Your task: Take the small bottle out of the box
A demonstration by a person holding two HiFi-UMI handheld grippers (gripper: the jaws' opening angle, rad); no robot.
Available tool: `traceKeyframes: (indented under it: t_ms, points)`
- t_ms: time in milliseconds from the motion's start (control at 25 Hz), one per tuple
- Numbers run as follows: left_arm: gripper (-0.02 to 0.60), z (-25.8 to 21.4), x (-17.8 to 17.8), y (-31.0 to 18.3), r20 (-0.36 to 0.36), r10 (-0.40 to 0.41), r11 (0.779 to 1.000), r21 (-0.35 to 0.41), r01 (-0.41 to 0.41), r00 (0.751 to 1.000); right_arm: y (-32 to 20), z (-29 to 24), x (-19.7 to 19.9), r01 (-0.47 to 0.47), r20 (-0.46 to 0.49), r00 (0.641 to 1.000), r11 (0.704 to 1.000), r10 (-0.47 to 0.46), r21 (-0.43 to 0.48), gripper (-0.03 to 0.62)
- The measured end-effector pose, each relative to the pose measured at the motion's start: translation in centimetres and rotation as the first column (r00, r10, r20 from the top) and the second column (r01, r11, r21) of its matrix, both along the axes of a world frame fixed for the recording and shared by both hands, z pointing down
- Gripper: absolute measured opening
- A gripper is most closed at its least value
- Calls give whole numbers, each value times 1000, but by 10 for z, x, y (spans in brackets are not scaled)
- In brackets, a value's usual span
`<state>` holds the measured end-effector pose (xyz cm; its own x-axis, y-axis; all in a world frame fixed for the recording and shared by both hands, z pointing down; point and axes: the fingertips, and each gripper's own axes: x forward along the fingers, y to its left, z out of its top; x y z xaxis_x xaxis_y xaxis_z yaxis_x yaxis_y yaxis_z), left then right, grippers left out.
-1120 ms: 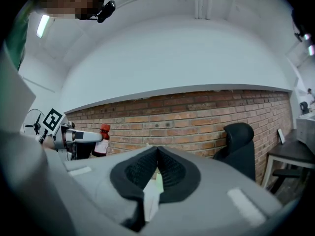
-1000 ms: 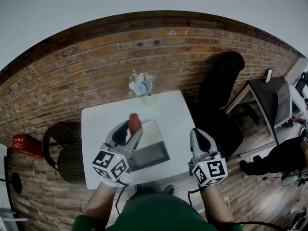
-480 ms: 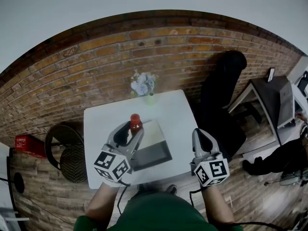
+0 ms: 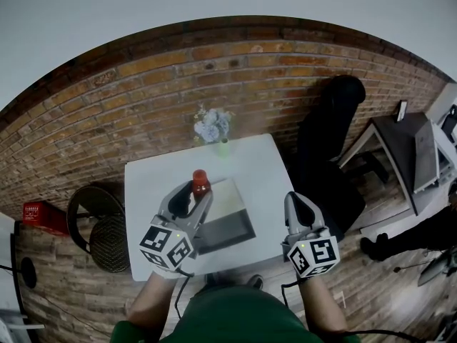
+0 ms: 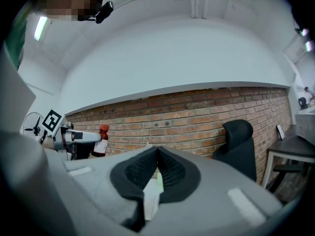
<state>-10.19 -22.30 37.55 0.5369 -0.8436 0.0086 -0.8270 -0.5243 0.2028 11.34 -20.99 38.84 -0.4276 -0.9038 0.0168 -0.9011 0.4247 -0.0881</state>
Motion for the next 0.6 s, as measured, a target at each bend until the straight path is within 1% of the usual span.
traceKeyframes:
  t_ms: [600]
  points:
    - [207, 2, 1, 1, -7, 17, 1000, -6, -17, 1000, 5, 1, 0, -11, -4, 1000, 1000, 11, -5, 3]
